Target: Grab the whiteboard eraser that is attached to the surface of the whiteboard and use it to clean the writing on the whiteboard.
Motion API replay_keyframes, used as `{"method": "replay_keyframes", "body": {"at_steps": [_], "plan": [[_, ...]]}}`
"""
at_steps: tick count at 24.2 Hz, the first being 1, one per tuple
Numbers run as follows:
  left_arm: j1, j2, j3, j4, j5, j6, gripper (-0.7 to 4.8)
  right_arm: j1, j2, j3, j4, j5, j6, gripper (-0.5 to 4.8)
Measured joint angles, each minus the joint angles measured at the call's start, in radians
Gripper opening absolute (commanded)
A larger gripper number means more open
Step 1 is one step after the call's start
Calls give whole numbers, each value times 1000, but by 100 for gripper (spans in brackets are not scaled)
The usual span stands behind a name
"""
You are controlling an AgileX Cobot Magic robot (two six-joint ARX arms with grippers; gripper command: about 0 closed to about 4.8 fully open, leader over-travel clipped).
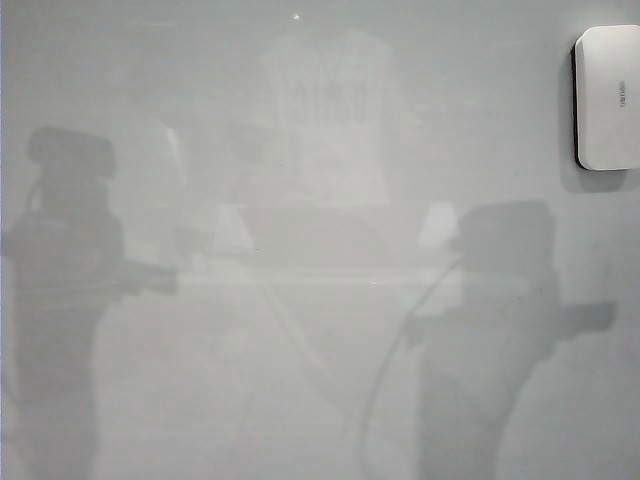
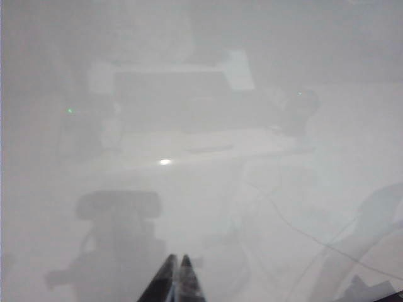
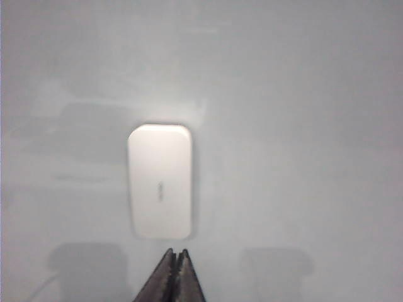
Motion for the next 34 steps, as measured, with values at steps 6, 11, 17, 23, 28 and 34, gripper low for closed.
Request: {"method": "replay_keyframes", "body": {"at_steps": [6, 11, 17, 23, 28, 34], "plan": [[0, -76, -69, -3, -6, 0, -6, 0, -2, -53, -26, -54, 42, -4], [0, -113, -222, 53, -7, -88, -6, 0, -4, -132, -2, -95, 83, -4], [0, -115, -341, 184, -58, -173, -6, 0, -4, -189, 98, -104, 200, -4], [0, -115, -435, 220, -76, -180, -6, 0, -4, -266, 126, -104, 249, -4], [0, -116, -498, 293, -100, -180, -6, 0, -4, -315, 177, -111, 265, -1], [0, -117, -573, 329, -101, -180, -6, 0, -4, -380, 176, -178, 291, 0]]}}
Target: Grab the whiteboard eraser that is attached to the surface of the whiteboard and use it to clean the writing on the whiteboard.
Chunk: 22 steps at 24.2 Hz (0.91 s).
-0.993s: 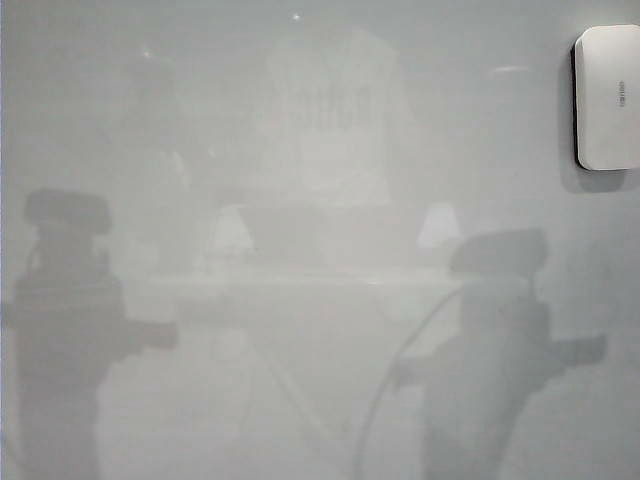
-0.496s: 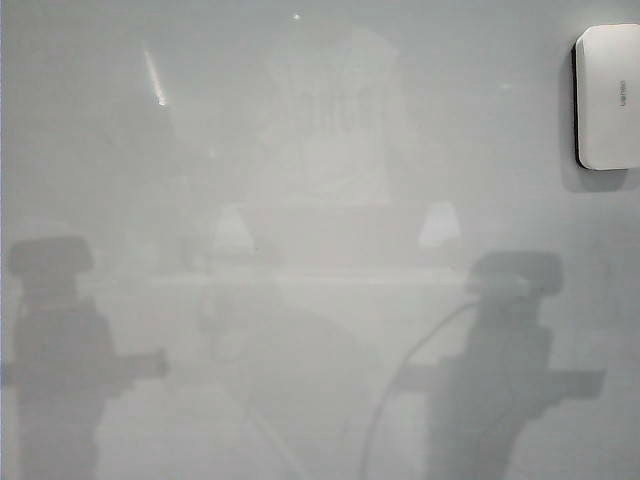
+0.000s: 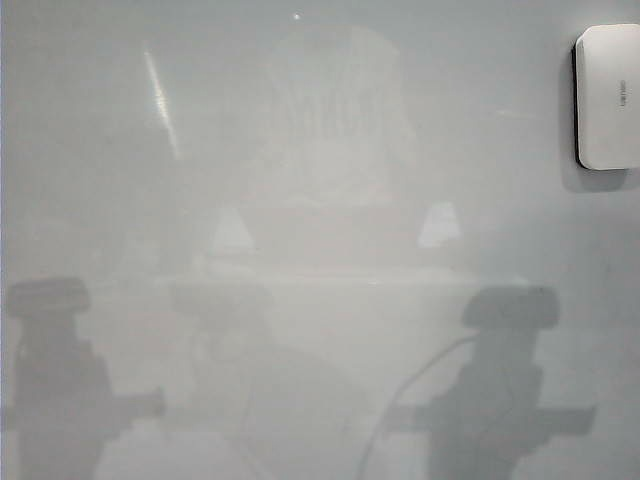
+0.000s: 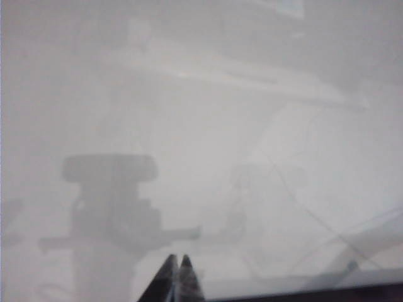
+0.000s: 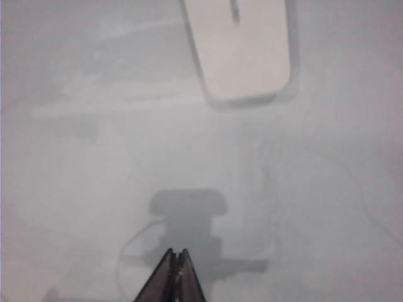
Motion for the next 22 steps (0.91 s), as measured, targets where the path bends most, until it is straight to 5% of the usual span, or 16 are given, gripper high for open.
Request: {"method": "replay_keyframes", "body": {"at_steps": [7, 14, 22], "plan": [[0, 0, -36, 2, 0, 0, -6, 0, 0, -37, -3, -35, 17, 64], [0, 0, -68, -24, -122, 0, -5, 0, 0, -37, -53, -59, 19, 63], [0, 0, -68, -27, -130, 0, -6, 0, 0, -36, -53, -59, 19, 63]]}}
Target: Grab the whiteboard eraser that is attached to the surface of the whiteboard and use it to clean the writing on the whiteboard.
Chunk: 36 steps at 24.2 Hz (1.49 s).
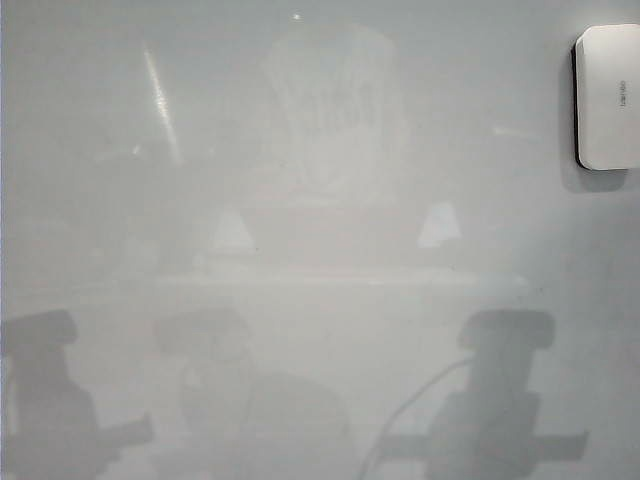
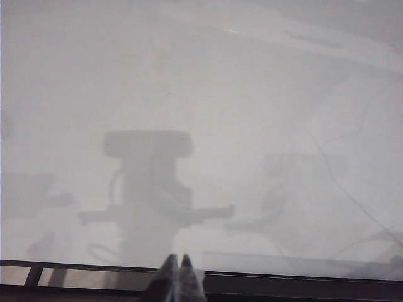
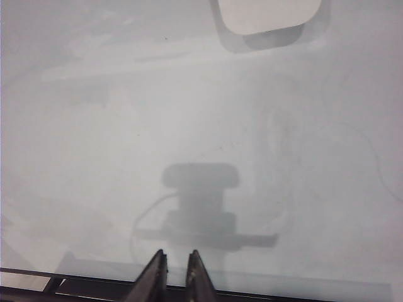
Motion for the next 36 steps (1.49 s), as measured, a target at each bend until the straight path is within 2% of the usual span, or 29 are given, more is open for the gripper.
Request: {"method": "replay_keyframes", "body": {"at_steps": [15, 20, 25, 31, 33, 36], "plan": [[0, 0, 0, -3, 0, 0, -6, -11, 0, 0, 0, 1, -5, 63], [0, 0, 0, -3, 0, 0, -5, -97, 0, 0, 4, 7, -72, 63], [0, 0, 0, -3, -1, 0, -5, -204, -1, -10, 31, -40, -86, 63], [0, 0, 0, -4, -1, 0, -5, -278, -1, -37, 68, -140, -161, 63], [0, 0, 0, -3, 0, 0, -5, -298, -1, -37, 69, -146, -221, 63], [0, 0, 0, -3, -1, 0, -5, -301, -1, -37, 72, -118, -243, 63]]}}
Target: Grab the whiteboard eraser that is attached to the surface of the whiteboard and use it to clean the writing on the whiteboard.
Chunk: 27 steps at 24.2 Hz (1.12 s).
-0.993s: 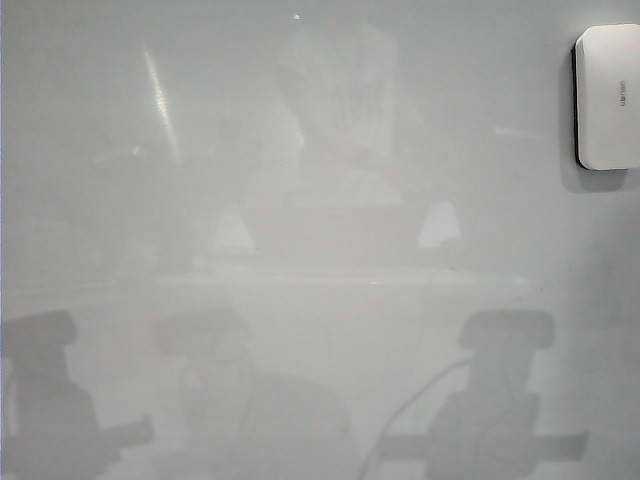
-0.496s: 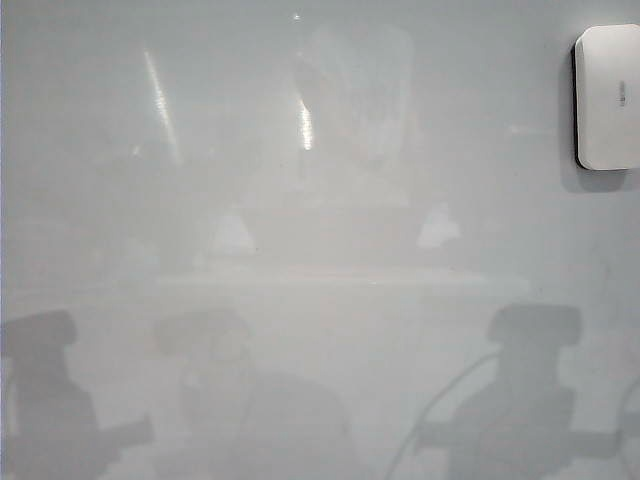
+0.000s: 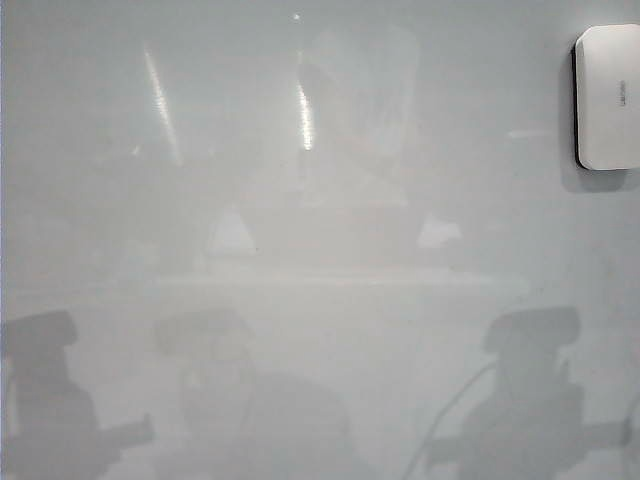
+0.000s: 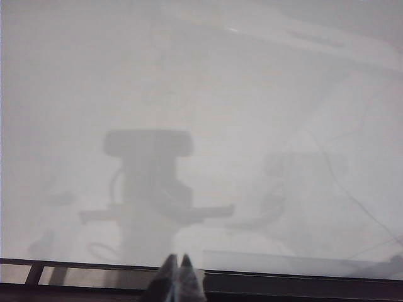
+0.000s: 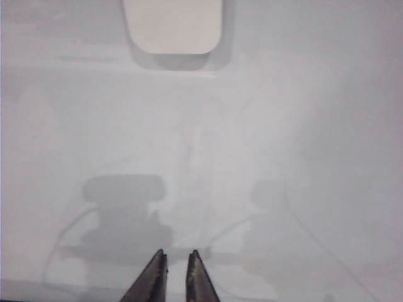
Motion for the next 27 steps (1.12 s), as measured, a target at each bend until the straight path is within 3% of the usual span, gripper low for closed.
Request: {"method": "replay_keyframes", "body": {"at_steps": [6, 27], "plan": [[0, 0, 0, 0, 0, 0, -5, 1, 0, 0, 11, 69, 16, 63], [0, 0, 0, 0, 0, 0, -6, 0, 0, 0, 11, 68, 27, 63]]}}
